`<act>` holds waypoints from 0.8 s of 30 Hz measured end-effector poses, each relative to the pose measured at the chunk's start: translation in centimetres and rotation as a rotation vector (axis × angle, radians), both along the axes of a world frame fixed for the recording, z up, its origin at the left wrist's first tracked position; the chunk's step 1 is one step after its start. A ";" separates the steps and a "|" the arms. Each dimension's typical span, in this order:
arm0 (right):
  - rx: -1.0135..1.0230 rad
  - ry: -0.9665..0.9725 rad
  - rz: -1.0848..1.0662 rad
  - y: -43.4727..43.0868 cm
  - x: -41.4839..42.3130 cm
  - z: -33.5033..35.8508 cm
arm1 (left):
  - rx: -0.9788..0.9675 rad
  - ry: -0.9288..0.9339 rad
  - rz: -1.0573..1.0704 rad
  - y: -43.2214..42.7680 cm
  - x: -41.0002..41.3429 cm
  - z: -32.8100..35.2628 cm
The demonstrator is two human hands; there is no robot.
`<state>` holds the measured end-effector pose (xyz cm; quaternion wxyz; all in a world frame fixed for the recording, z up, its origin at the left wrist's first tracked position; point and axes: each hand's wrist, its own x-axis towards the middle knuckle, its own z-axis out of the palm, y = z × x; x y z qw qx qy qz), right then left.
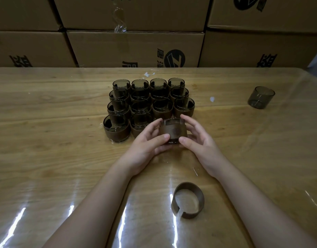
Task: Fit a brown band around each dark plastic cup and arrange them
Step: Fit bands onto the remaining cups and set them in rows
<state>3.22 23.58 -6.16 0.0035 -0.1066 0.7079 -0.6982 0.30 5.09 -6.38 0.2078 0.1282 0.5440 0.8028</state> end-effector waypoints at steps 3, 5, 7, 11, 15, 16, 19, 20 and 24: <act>0.024 0.021 0.020 -0.1 0.1 -0.1 | -0.064 0.047 0.026 0.2 0.1 -0.2; 0.033 0.032 0.028 -0.1 0.2 -0.1 | -0.110 0.085 0.014 0.1 0.1 -0.1; 0.027 0.037 0.036 -0.1 0.2 -0.1 | -0.132 0.112 0.006 0.0 0.2 0.0; 0.016 0.039 0.042 -0.1 0.1 0.0 | -0.149 0.154 0.007 0.1 0.4 0.0; 0.032 0.045 0.034 -0.2 0.1 0.1 | -0.183 0.206 -0.015 0.3 0.4 0.1; 0.034 0.047 0.035 -0.2 0.1 0.0 | -0.189 0.216 -0.019 0.3 0.4 0.1; 0.041 0.055 0.041 -0.1 0.2 0.0 | -0.200 0.234 -0.024 0.3 0.5 0.0; 0.046 0.060 0.044 -0.1 0.2 -0.1 | -0.202 0.237 -0.021 0.3 0.5 -0.1; 0.057 0.073 0.050 -0.1 0.1 -0.2 | -0.217 0.241 -0.012 0.3 0.4 -0.1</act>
